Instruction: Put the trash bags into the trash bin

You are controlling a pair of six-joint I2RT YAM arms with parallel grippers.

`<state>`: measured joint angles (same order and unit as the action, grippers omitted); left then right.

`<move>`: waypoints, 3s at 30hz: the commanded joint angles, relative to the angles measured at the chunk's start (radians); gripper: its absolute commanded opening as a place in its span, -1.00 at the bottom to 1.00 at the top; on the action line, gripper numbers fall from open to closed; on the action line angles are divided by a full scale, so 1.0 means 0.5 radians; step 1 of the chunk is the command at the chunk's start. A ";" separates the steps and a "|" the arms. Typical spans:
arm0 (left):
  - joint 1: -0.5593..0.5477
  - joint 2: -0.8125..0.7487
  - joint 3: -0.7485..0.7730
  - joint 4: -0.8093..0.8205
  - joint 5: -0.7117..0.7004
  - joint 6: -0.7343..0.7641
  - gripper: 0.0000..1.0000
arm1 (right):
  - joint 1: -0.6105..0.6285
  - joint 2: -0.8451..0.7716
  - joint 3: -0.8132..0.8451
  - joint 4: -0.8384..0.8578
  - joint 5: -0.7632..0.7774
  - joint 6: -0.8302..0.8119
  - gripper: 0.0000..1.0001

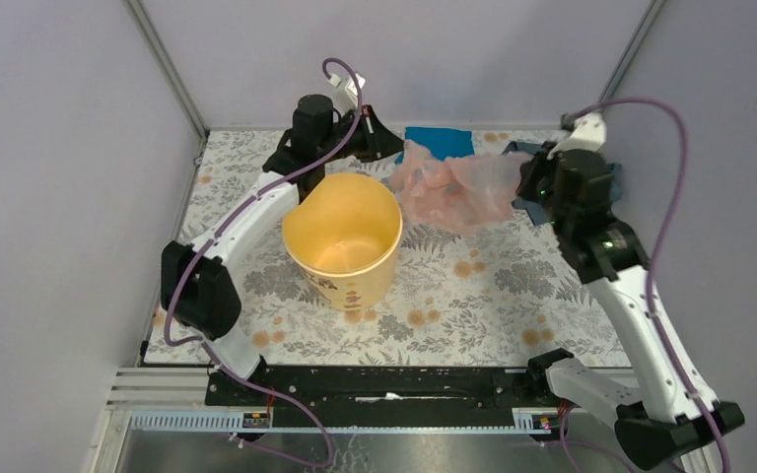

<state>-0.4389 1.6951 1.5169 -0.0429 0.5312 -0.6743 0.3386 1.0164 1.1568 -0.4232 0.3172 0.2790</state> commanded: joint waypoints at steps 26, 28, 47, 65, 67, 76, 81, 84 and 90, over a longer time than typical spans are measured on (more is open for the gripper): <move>-0.086 -0.581 -0.296 0.018 0.334 -0.011 0.84 | 0.000 -0.238 0.747 0.128 -0.618 -0.063 -1.00; -0.114 -0.570 -0.327 0.075 0.355 -0.057 0.84 | -0.002 -0.244 0.798 0.094 -0.624 -0.090 -1.00; -0.056 -0.631 -0.785 1.442 0.695 -1.069 0.73 | -0.002 -0.142 1.268 0.485 -0.925 0.471 -1.00; -0.098 -0.480 -1.159 2.835 0.651 -2.051 0.45 | -0.003 0.203 1.368 1.176 -1.183 1.179 -1.00; -0.098 -0.511 -1.200 2.818 0.638 -2.004 0.46 | -0.001 0.227 1.381 1.213 -1.175 1.215 -1.00; -0.104 -0.413 -1.130 2.823 0.582 -1.998 0.09 | -0.003 0.310 1.472 1.313 -1.210 1.346 -1.00; -0.147 -0.333 -0.994 2.762 0.540 -1.973 0.09 | 0.000 0.310 1.451 1.351 -1.213 1.381 -1.00; -0.209 -0.286 -0.933 2.727 0.519 -1.947 0.09 | -0.002 0.311 1.448 1.368 -1.222 1.397 -1.00; -0.336 -0.197 -0.822 2.768 0.523 -1.959 0.02 | -0.001 0.307 1.440 1.389 -1.227 1.414 -1.00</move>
<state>-0.5701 1.5814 1.0359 1.2827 0.8024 -1.6684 0.3386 1.1728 1.8549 0.2073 -0.2737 0.9668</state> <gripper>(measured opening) 0.519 0.012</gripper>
